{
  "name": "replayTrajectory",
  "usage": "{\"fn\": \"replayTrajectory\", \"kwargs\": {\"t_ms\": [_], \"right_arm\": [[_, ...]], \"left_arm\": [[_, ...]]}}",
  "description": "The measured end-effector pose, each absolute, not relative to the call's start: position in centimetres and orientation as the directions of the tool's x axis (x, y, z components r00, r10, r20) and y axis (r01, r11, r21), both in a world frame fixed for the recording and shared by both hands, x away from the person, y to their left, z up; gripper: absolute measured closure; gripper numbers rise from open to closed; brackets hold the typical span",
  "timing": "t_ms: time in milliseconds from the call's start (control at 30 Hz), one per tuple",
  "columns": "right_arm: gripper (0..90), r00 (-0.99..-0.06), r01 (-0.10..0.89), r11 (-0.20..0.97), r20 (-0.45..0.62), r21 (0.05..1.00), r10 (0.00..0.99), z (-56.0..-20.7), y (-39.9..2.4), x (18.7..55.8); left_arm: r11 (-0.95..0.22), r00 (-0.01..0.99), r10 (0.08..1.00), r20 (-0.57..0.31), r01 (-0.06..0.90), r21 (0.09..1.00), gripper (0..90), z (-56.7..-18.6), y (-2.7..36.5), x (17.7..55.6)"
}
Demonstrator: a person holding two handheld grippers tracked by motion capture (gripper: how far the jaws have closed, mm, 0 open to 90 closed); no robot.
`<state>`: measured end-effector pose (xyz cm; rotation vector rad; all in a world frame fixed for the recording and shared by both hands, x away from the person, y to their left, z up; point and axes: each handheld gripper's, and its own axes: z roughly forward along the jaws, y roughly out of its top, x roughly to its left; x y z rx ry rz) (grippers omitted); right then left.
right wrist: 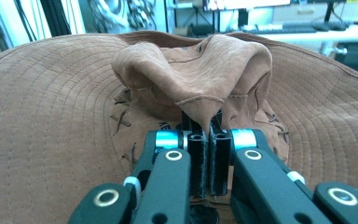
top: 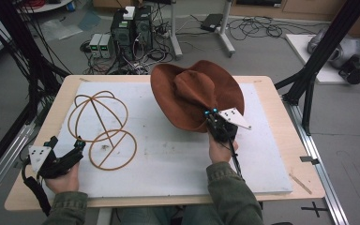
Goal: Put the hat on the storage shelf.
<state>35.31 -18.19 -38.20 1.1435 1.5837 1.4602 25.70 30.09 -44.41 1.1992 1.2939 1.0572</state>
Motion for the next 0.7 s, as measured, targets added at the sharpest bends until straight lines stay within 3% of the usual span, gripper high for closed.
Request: {"fn": "replayTrajectory", "kwargs": {"t_ms": [367, 700], "right_arm": [[89.9, -0.43, 0.006, -0.094, 0.088, 0.996, 0.899, -31.8, -18.9, 33.5], [89.9, -0.461, -0.037, -0.14, 0.107, 0.99, 0.881, -29.4, -19.0, 33.2]], "left_arm": [[0.118, 0.039, 0.992, -0.121, 0.083, 0.99, 12.4, -44.4, 30.0, 25.7], [0.121, 0.039, 0.991, -0.125, 0.08, 0.989, 12.4, -44.4, 30.0, 25.7]]}}
